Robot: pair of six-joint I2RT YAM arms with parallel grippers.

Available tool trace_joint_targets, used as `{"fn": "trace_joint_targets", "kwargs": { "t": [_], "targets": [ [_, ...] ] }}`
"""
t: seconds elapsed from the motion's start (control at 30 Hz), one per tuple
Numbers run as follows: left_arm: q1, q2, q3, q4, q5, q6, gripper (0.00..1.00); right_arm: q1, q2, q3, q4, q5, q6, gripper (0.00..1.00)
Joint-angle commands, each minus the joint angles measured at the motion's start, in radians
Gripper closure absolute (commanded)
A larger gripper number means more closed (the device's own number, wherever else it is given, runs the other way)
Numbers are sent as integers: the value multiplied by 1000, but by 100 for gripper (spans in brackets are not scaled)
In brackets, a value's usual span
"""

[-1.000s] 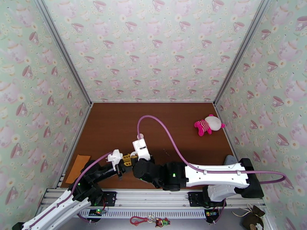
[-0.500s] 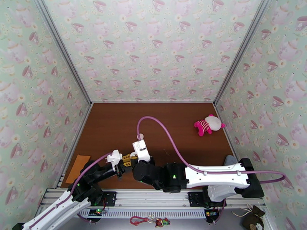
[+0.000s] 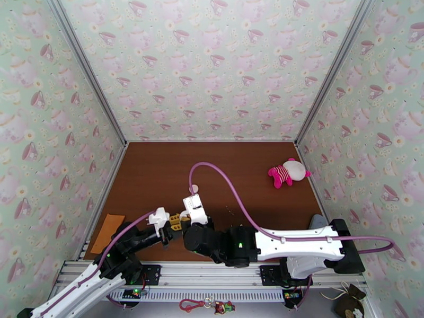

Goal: Insert the wireless bluetooth earbuds into the charging case

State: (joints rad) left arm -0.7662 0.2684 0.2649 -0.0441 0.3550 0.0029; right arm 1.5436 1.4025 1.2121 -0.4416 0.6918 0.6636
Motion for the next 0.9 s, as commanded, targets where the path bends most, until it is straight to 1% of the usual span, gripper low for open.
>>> {"fn": "trace_joint_targets", "kwargs": {
  "t": [0.0, 0.33, 0.63, 0.87],
  "targets": [
    [9, -24, -3, 53, -25, -3, 100, 19, -16, -38, 9, -59, -19, 83],
    [10, -23, -3, 56, -26, -3, 100, 20, -36, -40, 43, -106, -25, 83],
    [8, -23, -4, 53, -16, 17, 100, 17, -7, 16, -31, -81, -15, 83],
    [9, -20, -4, 54, -11, 20, 100, 10, 20, 51, -61, -123, 10, 81]
  ]
}}
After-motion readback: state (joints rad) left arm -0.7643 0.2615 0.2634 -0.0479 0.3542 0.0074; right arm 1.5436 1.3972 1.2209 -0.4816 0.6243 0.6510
